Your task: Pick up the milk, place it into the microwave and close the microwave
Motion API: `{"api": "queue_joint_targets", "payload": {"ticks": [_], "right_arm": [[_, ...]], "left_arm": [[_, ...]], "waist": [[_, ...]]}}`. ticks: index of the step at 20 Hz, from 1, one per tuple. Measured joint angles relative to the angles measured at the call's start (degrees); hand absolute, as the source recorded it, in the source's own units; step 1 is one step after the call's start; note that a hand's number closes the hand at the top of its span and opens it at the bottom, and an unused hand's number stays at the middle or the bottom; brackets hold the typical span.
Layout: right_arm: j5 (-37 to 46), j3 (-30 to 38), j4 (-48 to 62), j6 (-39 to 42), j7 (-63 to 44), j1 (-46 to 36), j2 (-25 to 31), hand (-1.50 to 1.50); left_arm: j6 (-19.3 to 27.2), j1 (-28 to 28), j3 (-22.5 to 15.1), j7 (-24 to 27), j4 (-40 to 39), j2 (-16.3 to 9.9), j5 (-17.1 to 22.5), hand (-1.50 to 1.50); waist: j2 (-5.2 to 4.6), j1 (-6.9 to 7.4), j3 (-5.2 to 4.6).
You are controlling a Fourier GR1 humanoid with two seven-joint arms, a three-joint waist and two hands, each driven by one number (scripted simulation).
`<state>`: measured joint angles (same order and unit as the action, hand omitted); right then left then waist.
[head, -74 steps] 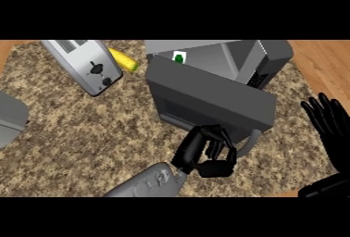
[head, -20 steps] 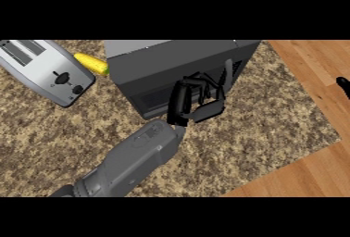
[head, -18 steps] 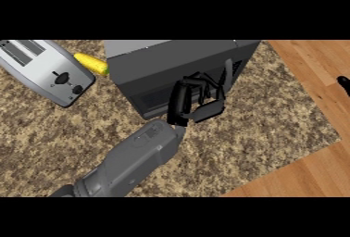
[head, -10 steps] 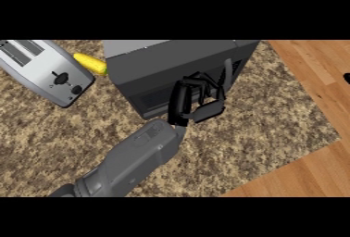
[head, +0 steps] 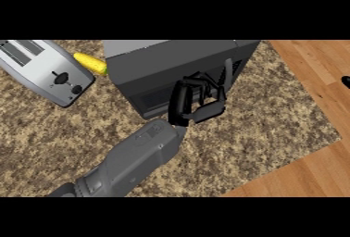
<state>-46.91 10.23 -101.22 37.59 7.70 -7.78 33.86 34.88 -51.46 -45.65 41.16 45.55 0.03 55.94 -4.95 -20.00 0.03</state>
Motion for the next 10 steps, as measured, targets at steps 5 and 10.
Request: {"api": "queue_joint_targets", "payload": {"ticks": [5, 10], "right_arm": [[-1.6, -0.4, -0.2, 0.7, -0.8, -0.2, 0.8, -1.5], [-2.8, 0.0, -0.3, 0.9, -1.4, -0.5, 1.6, -1.5]], "left_arm": [[0.0, -0.3, -0.4, 0.8, -0.4, 0.0, 0.9, 1.5], [-0.1, -0.5, -0.9, 1.6, -0.8, 0.0, 1.7, 1.5]], "waist": [[-0.02, -0.03, 0.01], [0.02, -0.05, 0.03]]}}
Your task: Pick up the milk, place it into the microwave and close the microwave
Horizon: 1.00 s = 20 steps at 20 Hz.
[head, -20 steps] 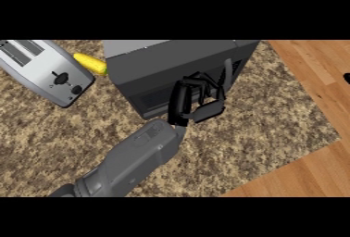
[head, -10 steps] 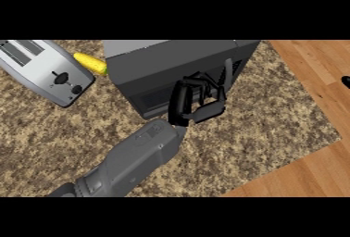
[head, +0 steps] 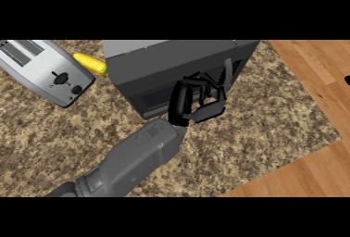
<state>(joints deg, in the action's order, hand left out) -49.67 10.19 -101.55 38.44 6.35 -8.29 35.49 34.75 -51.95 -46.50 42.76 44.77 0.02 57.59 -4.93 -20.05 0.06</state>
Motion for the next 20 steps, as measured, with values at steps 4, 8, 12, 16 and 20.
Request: {"api": "queue_joint_targets", "payload": {"ticks": [4, 8, 12, 16, 20], "right_arm": [[-0.9, 0.2, -0.1, 0.7, -0.4, -0.2, 0.9, -1.5], [-2.3, 0.0, -0.4, 1.4, -0.7, -0.4, 1.4, -1.5], [-4.2, -0.6, -0.7, 2.3, -0.8, -0.8, 1.5, -1.5], [-5.7, -0.8, -1.0, 3.2, -1.2, -0.9, 2.2, -1.5], [-6.9, -0.4, -1.3, 3.7, -1.5, -0.5, 3.1, -1.5]], "left_arm": [[-0.1, 0.0, -0.1, 0.8, -0.2, 0.0, 0.7, 1.5], [-0.2, -0.7, -1.4, 1.3, -1.6, -0.1, -0.1, 1.5], [0.8, -1.7, -3.1, 0.4, -2.8, 0.0, -0.6, 1.5], [1.6, -2.8, -4.8, -1.2, -3.4, 0.1, -0.2, 1.5], [2.0, -3.6, -6.3, -2.6, -3.7, 0.1, 0.8, 1.5]], "waist": [[-0.02, -0.12, 0.02], [0.08, -0.24, 0.15], [0.24, 0.12, 0.26], [0.33, 0.65, 0.24], [0.51, 1.24, 0.15]]}}
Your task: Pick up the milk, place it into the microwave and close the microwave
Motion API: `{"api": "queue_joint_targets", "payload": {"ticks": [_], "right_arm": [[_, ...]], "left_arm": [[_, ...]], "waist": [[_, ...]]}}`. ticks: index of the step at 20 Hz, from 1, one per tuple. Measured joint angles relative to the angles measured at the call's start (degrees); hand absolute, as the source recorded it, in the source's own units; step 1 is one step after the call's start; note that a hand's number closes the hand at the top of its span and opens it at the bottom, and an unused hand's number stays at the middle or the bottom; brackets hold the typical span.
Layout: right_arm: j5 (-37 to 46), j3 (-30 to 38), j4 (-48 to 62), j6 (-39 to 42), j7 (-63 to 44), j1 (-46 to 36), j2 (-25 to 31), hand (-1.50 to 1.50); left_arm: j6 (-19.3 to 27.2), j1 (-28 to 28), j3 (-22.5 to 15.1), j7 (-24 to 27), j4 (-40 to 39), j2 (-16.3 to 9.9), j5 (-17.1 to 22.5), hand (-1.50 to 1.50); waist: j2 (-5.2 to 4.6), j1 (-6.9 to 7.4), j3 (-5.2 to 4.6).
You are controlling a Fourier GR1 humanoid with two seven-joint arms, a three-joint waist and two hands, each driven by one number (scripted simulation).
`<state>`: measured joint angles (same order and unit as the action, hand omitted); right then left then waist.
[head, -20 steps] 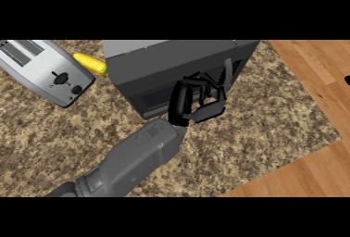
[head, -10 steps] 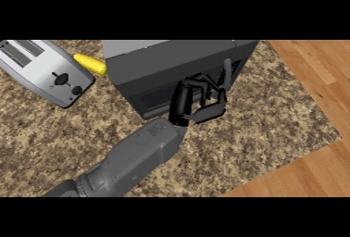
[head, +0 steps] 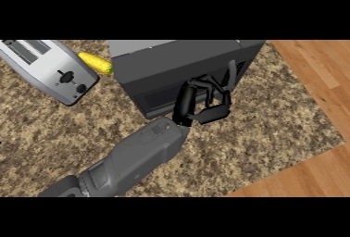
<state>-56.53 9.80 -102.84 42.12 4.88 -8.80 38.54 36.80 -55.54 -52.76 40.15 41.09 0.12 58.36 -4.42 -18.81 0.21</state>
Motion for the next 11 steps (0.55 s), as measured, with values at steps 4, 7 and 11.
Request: {"api": "queue_joint_targets", "payload": {"ticks": [4, 7, 11], "right_arm": [[-1.0, 0.8, -0.5, -0.1, -0.2, 0.9, 0.7, -1.5], [-1.8, 1.6, -0.8, -0.3, -0.3, 1.7, 1.2, -1.5], [-2.5, 2.4, -1.6, -0.4, -0.8, 3.2, 2.0, -1.5]], "left_arm": [[0.4, -0.4, -1.2, -1.3, 0.1, 0.0, 1.4, 1.5], [-0.4, -0.3, -1.5, -1.6, 0.4, 0.1, 2.6, -1.5], [-1.6, -0.4, -2.1, -1.7, 0.4, 0.0, 4.0, -1.5]], "waist": [[0.27, 0.86, -0.11], [0.45, 1.67, -0.2], [0.58, 2.18, -0.29]]}}
